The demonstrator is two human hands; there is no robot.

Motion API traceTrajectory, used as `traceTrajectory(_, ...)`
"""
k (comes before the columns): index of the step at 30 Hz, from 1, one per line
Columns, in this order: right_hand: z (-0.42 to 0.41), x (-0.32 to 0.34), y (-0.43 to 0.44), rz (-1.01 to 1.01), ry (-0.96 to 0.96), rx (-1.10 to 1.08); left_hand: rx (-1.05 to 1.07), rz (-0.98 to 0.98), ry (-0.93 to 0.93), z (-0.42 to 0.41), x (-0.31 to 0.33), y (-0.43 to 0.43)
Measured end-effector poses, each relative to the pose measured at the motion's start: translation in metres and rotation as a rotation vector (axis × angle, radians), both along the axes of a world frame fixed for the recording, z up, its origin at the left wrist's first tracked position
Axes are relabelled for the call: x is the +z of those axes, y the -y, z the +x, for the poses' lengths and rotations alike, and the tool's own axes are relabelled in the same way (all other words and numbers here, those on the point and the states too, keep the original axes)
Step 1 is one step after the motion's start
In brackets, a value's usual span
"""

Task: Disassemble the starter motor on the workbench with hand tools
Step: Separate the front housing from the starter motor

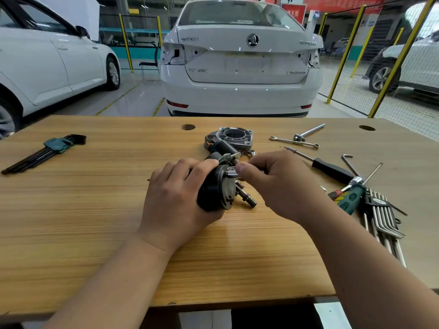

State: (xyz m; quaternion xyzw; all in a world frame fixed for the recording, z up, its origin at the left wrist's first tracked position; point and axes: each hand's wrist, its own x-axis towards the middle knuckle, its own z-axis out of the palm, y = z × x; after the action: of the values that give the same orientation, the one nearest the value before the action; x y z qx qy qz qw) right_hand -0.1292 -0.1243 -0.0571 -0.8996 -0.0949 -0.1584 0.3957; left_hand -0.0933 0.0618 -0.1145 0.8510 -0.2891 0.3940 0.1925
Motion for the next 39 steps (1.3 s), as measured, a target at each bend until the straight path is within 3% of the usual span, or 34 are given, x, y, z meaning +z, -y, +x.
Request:
traceTrajectory(20,0.0,0.016,-0.012,-0.227,-0.212,-0.166,0.016,0.092,0.016,-0.002,0.0,0.002)
traceTrajectory(28,0.001,0.011,-0.01,-0.124,-0.272,-0.095,0.032,0.119,0.012,-0.001,0.0,0.002)
traceTrajectory(39,0.003,0.01,-0.005,-0.229,-0.112,-0.002,0.051,0.08,0.011,-0.002,0.001,0.002)
